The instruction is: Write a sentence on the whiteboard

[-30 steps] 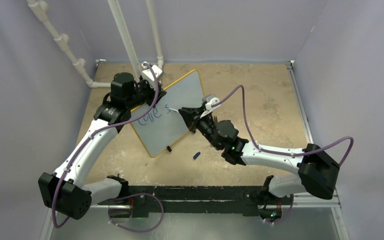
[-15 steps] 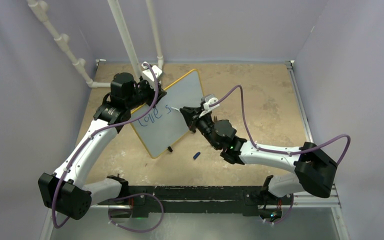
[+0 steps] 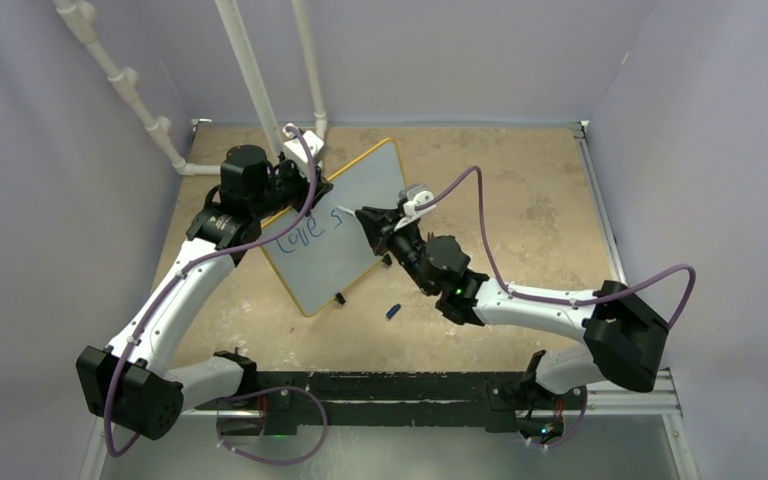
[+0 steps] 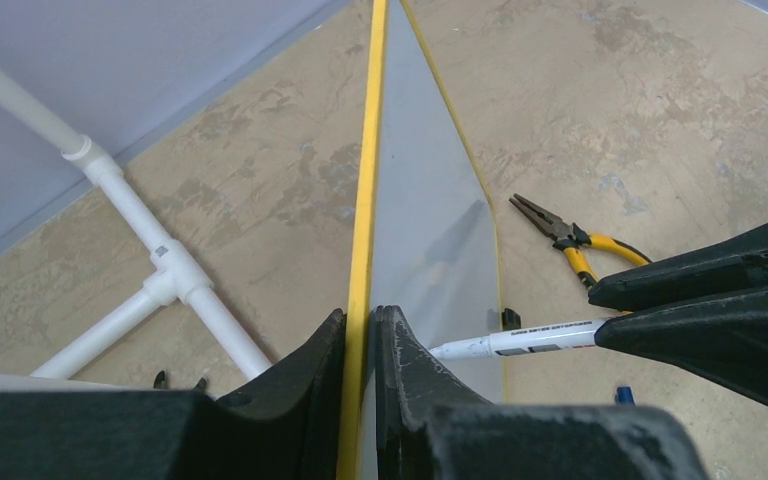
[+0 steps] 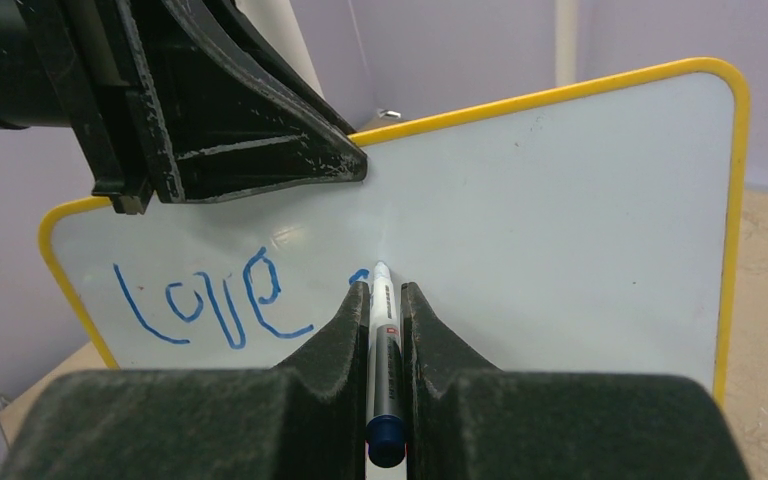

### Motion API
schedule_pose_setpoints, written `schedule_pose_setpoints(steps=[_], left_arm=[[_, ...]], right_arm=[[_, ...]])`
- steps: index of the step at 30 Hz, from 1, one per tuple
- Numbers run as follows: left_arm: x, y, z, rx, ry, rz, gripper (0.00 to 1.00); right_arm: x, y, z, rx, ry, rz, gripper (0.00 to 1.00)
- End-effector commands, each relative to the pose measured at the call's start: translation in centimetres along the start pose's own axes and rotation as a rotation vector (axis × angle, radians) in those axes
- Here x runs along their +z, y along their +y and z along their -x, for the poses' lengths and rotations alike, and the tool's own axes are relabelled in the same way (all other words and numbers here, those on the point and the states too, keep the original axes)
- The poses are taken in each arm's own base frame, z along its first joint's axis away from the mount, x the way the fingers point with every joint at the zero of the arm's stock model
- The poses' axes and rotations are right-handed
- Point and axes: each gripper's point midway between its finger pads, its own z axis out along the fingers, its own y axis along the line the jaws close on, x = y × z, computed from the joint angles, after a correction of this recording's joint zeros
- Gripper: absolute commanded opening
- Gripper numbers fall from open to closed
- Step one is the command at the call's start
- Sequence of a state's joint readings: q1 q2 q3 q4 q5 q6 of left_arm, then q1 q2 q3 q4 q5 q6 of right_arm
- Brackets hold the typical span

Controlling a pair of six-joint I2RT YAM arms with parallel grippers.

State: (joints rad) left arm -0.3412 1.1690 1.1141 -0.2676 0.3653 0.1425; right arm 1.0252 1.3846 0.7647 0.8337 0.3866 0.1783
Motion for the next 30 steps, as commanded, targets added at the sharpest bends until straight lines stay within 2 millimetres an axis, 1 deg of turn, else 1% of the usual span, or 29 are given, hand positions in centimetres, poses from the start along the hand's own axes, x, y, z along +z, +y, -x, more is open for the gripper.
schedule_pose_setpoints(steps=[1,14,18,24,30], left_arm=[[-0.2,0.9,-0.7,0.013,0.011,0.034,0.00],[-0.3,1.0,-0.6,0.012,0.008,0.038,0.00],[-0.4,1.0,-0.6,0.012,0.007,0.039,0.00],[-0.3,1.0,-0.6,0.012,0.007,0.037,0.00],[-0.3,1.0,-0.6,0.012,0.006,0.032,0.00]], right_arm=[[1.1,-0.2,2.1,0.000,-0.063,-0.028,0.00],[-0.4,-1.4,-1.3,0.022,0.025,-0.059,0.00],[-0.5,-1.9,-1.9,0.023,0.033,-0.084,0.00],[-0.5,-2.2,-1.2,0.022,0.020,-0.100,0.00],[0.1,-1.8,0.4,0.008,-0.026,-0.093,0.00]])
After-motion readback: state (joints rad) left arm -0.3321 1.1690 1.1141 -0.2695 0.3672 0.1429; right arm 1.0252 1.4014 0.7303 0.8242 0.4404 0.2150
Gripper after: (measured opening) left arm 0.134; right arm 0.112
